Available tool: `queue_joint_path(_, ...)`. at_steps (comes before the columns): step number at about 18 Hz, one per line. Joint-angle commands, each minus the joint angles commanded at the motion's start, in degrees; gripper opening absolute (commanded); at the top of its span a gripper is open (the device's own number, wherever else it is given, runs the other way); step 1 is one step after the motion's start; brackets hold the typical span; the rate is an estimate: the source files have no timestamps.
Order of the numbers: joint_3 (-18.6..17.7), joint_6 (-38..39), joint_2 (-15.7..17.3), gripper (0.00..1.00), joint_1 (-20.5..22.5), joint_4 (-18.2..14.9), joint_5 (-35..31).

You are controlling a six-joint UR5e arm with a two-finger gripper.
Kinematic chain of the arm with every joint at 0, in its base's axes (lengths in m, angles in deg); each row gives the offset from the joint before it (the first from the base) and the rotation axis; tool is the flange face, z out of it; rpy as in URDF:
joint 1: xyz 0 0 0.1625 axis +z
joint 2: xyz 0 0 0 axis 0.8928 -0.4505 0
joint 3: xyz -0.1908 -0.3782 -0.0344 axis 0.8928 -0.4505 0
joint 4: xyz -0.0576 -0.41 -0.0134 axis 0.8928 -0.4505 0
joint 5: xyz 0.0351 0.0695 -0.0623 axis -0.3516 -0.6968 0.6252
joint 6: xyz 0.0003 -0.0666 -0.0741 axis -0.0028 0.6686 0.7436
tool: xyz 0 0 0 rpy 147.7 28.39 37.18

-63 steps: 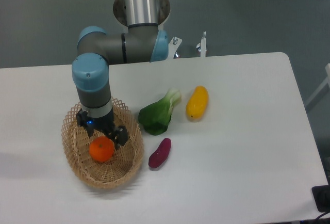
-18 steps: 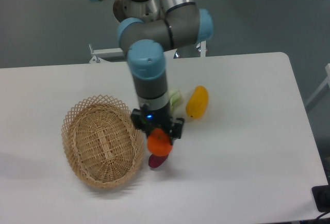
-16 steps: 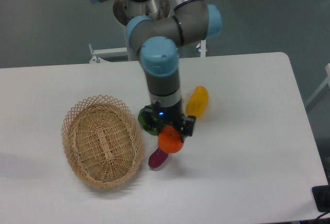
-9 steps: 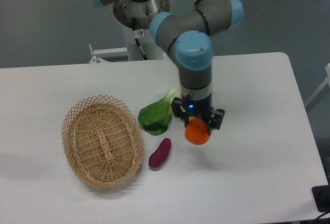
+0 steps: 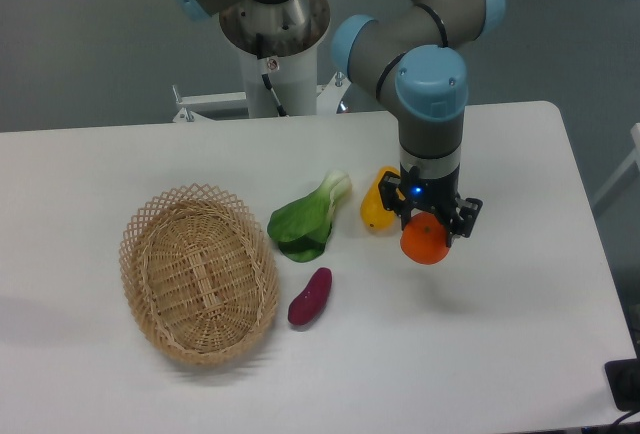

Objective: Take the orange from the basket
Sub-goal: 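Lift the orange out of the basket and carry it beside the mango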

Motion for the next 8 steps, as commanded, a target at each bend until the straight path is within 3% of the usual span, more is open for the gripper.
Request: queue_joint_path(8,0.0,-0.8,0.0,0.39,0.9,-1.0,0.3)
